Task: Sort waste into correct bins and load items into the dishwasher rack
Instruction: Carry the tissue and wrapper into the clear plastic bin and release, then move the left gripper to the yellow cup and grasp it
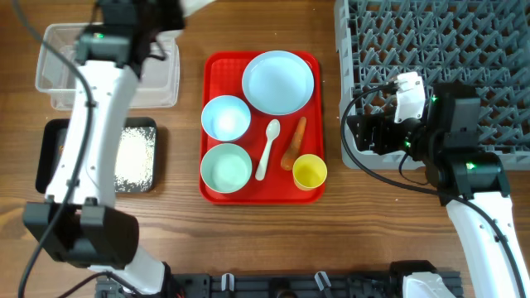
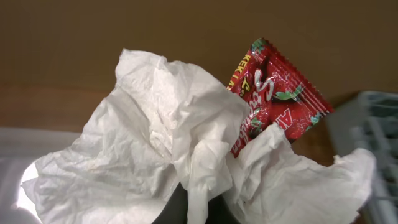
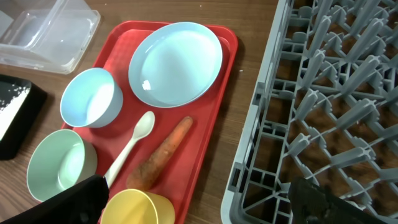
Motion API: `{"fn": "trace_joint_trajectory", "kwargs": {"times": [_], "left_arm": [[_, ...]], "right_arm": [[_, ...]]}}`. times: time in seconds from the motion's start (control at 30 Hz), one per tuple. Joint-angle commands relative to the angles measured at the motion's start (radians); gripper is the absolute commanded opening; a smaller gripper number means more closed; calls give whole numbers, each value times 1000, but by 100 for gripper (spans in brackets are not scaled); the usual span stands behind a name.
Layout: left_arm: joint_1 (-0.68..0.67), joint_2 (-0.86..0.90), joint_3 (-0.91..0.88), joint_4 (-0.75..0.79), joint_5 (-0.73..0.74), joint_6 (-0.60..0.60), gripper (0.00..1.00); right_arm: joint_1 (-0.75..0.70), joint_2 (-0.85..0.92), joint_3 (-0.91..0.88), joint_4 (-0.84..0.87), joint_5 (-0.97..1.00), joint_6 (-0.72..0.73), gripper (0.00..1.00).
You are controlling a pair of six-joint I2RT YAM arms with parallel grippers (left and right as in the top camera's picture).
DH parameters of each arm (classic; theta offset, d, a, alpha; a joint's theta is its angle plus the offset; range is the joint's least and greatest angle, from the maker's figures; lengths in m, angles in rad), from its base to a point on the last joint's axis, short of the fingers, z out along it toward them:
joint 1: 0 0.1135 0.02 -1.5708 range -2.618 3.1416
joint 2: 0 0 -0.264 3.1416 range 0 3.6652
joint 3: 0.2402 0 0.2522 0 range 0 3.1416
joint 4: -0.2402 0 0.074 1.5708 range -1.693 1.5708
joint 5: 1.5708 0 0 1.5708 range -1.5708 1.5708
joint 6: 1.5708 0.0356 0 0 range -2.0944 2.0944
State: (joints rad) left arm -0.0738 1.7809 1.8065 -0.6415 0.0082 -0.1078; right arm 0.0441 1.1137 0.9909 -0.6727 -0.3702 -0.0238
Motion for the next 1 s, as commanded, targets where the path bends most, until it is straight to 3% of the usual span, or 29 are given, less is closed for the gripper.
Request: {"fn": "trace_joint_trajectory", "kwargs": {"times": [0.0,0.17,0.4,0.47,0.53,0.6,0.97], "left_arm": [[115,63,-7,-60,-33,3,4],[204,159,-7,-60,-31,32,4],[221,299,-7,-20,-62,104,6],[222,327,-7,-24,-70,103,25],[222,340,-7,-28,-70,102,82],[222,340,-7,-25,-70,102,100],[207,146,-7,-34,-13,101,100]], "right_arm": [[0,8,23,6,-11,8,96],[0,8,23,6,-11,8,96],[0,8,23,5,-11,28,95],[0,8,23,5,-12,28,96],[0,8,23,2,-11,27,96],[0,8,23,2,-11,27,95],[0,8,23,6,-12,27,97]]}}
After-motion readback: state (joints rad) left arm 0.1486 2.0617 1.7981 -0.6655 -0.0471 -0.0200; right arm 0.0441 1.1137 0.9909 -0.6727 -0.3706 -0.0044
